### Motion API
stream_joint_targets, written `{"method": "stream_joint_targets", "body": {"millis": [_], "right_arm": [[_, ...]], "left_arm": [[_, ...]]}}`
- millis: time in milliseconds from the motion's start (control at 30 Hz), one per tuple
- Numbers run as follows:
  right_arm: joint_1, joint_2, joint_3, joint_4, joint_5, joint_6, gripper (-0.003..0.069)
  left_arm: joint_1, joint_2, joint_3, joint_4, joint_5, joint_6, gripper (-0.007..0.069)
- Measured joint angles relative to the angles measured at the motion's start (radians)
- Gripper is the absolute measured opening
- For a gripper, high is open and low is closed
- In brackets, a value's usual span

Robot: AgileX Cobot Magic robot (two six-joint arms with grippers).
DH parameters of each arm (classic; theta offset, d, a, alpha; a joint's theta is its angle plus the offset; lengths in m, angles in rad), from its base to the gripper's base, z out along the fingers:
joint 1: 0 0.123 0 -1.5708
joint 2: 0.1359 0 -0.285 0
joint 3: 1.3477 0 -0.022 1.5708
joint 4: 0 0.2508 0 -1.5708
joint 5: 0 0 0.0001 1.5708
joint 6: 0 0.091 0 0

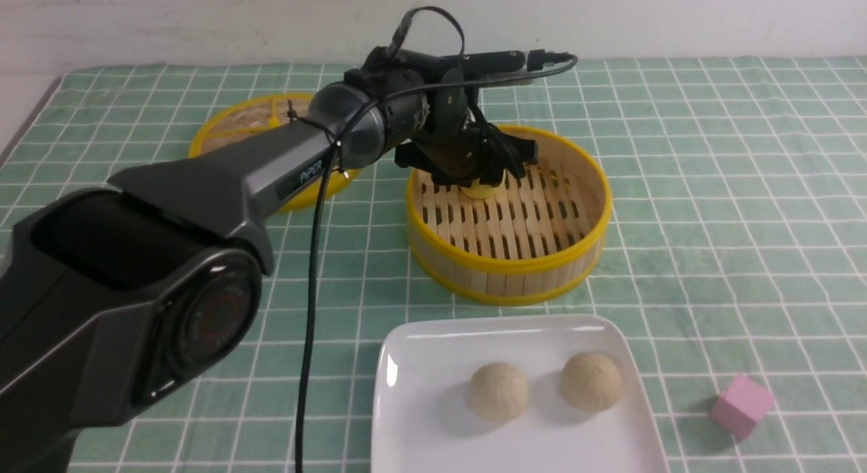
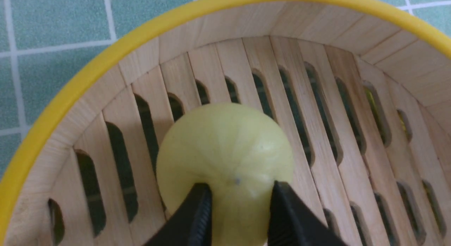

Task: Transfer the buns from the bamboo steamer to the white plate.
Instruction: 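Reach into the bamboo steamer and grasp a bun with the left gripper, then carry the bun from the bamboo steamer to the plate with the left gripper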

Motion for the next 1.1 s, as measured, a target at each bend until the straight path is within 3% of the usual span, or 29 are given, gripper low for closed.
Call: {"method": "stream_joint_targets", "body": {"millis": [67,133,333,600,767,933,1100], "right_arm": [[0.0,0.0,0.0,0.0,0.002,0.0,0.0106],[0.0,0.0,0.0,0.0,0.005,0.0,0.0105],[0.0,0.0,0.0,0.0,0.007,0.0,0.0106],[0.0,0.0,0.0,0.001,0.004,0.0,0.0114],[0.0,0.0,0.0,0.0,0.001,0.0,0.0116],[0.0,0.0,0.0,0.001,0.0,0.0,0.0118],[0.0,0.0,0.0,0.001,-0.008,0.0,0.0125]], "left_arm": [[0.0,-0.014,-0.001,-0.01,0.042,0.003,0.0076],[0.0,-0.045,0.0,-0.014,0.085,0.006,0.0031],[0.0,-0.217,0.001,-0.019,0.225,0.045,0.0021],[0.0,-0.551,0.023,0.03,0.585,0.228,0.0021],[0.0,-0.672,0.188,0.003,0.59,0.221,0.0022],[0.0,-0.726,0.521,-0.142,0.585,0.209,0.0023],[0.0,-0.696,0.758,-0.297,0.411,0.22,0.0029]]}}
